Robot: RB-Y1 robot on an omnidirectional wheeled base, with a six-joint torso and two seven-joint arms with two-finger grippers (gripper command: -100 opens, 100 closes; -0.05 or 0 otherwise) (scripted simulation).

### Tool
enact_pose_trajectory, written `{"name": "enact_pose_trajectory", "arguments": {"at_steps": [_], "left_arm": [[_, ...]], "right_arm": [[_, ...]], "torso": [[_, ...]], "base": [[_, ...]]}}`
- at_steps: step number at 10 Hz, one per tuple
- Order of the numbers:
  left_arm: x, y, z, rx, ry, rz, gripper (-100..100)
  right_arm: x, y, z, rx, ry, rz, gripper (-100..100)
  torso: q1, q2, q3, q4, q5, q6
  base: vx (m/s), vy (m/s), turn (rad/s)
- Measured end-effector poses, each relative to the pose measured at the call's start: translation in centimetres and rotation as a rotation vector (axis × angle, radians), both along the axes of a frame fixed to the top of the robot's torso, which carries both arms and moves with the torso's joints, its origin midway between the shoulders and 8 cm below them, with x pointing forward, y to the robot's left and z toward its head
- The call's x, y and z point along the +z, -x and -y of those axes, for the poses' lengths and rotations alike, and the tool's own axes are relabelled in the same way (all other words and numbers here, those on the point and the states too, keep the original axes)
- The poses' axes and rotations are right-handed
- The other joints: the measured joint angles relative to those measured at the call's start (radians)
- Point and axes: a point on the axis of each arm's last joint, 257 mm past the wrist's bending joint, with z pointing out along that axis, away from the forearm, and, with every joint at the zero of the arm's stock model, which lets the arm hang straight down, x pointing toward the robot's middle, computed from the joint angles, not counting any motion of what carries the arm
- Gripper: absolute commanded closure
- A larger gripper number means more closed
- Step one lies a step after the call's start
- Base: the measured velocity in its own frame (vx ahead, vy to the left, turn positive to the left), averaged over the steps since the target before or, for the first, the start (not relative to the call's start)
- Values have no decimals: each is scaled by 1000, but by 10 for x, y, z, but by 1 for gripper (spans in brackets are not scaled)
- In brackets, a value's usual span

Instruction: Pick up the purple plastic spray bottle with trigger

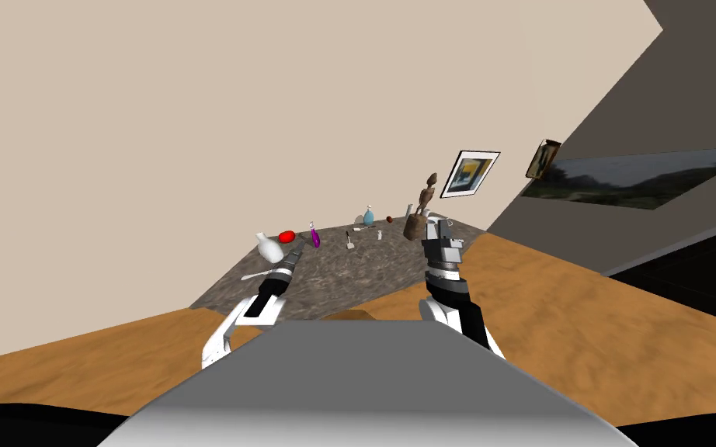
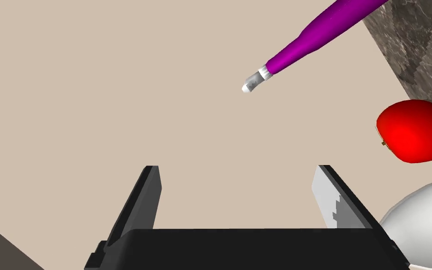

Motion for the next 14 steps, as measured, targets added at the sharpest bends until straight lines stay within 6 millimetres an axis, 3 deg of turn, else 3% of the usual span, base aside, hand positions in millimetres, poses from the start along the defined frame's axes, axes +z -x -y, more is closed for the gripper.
{"name": "enact_pose_trajectory", "arguments": {"at_steps": [7, 14], "left_arm": [[-64, -10, -86, 142, -271, -228, -100], [-85, -5, -180, 281, -507, -410, -100]], "right_arm": [[0, 0, 0, 0, 0, 0, 0], [0, 0, 0, 0, 0, 0, 0]], "torso": [[-1, -3, -2, -1, 0, 0], [0, -4, -3, -1, 0, 0]], "base": [[27, -39, -187], [49, -18, -142]]}}
